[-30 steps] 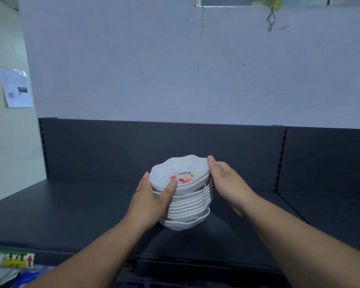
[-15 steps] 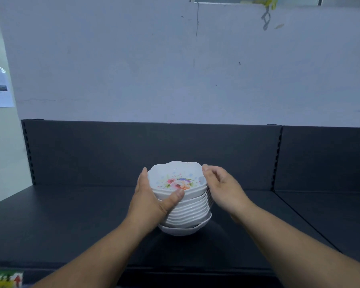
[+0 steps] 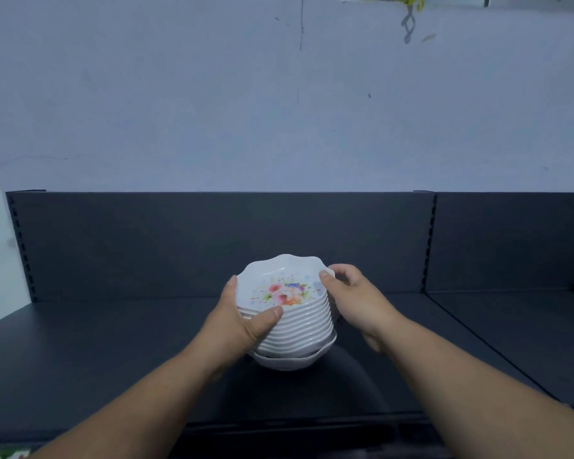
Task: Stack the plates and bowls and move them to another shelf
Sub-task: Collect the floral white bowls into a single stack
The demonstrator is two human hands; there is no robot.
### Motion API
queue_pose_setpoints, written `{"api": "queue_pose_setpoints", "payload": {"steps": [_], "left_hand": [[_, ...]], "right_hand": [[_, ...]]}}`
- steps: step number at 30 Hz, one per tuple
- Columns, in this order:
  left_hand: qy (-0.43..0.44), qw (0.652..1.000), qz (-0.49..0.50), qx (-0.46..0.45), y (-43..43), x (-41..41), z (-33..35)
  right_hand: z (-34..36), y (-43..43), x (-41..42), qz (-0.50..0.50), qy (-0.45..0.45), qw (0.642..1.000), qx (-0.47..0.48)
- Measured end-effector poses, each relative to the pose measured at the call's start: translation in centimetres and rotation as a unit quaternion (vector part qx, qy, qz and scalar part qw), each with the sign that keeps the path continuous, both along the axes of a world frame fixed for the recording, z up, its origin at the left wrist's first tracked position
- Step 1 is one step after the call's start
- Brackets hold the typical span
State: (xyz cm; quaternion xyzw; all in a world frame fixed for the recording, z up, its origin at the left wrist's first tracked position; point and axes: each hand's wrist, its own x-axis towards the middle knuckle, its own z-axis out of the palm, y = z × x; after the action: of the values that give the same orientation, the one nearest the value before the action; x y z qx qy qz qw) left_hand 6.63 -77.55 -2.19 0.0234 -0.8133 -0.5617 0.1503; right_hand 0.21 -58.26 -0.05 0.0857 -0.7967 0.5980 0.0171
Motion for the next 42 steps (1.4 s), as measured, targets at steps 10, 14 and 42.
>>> {"api": "queue_pose_setpoints", "payload": {"steps": [10, 14, 42], "left_hand": [[0.0, 0.999, -0.001, 0.049, 0.5, -0.5, 0.4], [0.004, 0.998, -0.001, 0.056, 0.4, -0.7, 0.7], [-0.034, 0.998, -0.002, 0.043, 0.3, -1.7, -0.9]], "right_hand": [[-0.8, -0.6, 0.5, -0.002, -0.04, 0.997, -0.066], [-0.8, -1.0, 1.3, -0.021, -0.031, 0.997, -0.061], [-1.5, -1.5, 0.7, -0.026, -0.06, 0.998, 0.005]]}}
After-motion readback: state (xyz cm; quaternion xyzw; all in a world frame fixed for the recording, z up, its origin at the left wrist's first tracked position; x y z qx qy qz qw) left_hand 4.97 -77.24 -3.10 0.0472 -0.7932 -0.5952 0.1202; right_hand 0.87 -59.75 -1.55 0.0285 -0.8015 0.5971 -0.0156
